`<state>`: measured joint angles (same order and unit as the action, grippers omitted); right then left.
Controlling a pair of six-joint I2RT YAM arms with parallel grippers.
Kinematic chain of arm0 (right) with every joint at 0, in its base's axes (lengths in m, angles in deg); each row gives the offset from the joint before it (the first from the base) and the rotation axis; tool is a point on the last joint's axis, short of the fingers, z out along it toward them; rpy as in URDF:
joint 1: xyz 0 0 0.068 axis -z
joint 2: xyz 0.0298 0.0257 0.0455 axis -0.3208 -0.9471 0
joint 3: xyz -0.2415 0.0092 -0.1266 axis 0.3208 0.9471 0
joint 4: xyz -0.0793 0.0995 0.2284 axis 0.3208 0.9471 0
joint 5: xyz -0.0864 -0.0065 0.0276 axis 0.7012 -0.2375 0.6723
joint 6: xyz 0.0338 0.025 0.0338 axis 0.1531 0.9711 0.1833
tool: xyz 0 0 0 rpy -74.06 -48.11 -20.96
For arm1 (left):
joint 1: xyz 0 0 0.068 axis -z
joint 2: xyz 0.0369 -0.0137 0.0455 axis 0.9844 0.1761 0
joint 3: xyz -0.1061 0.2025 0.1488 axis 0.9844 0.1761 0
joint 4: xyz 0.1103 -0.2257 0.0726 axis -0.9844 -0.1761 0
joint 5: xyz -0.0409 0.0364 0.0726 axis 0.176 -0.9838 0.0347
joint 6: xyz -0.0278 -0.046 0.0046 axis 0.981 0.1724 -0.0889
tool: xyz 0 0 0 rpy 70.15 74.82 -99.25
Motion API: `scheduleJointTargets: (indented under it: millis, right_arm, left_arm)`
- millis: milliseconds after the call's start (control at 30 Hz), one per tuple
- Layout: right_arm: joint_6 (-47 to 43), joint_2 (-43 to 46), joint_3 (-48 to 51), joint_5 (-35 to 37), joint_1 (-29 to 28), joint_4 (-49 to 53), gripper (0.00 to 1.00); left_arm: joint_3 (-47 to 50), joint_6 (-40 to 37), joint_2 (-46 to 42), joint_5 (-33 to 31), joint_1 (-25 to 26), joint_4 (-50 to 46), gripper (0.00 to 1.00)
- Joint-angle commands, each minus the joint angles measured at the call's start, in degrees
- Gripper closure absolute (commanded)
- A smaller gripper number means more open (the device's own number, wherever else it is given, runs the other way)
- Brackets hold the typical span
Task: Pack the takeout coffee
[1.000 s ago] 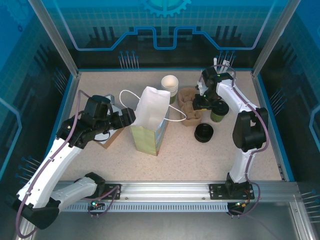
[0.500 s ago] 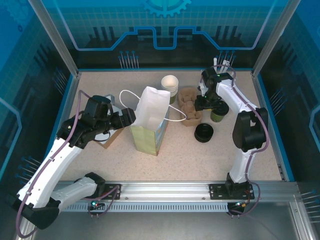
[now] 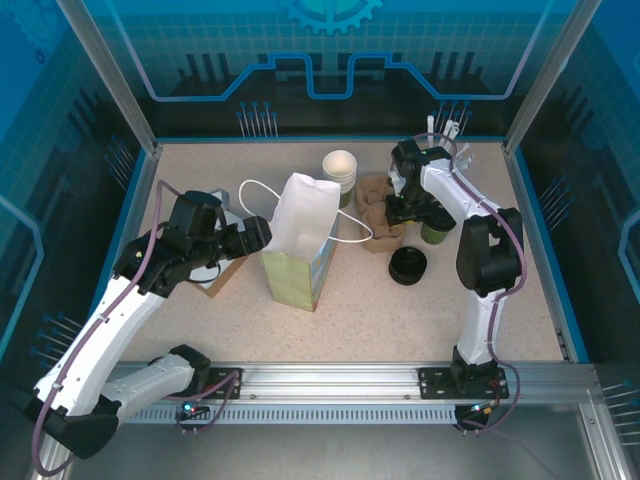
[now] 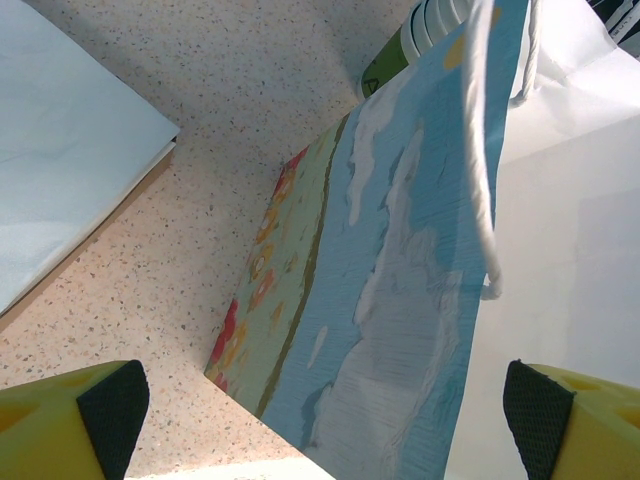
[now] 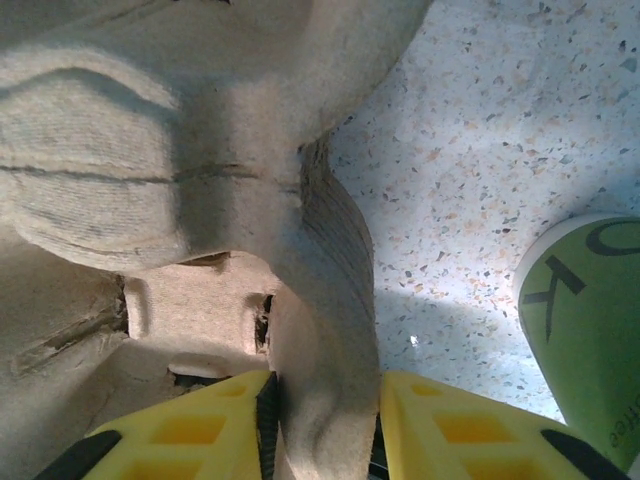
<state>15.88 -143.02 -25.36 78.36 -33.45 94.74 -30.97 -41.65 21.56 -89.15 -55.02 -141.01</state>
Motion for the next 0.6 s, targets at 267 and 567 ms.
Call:
scheduleJointTargets:
  millis: [267, 567]
  right_arm:
    - [-1.0, 0.6, -3.0, 2.3, -0.6, 3.6, 0.73]
    - [-1.8, 0.6, -3.4, 3.7, -0.8, 4.9, 0.73]
  left_arm:
    - [0.2, 0.0, 0.6, -0.5, -0.7, 0.9, 0.04]
    - [0.7, 0.4, 0.3, -0.5, -0.7, 0.9, 0.04]
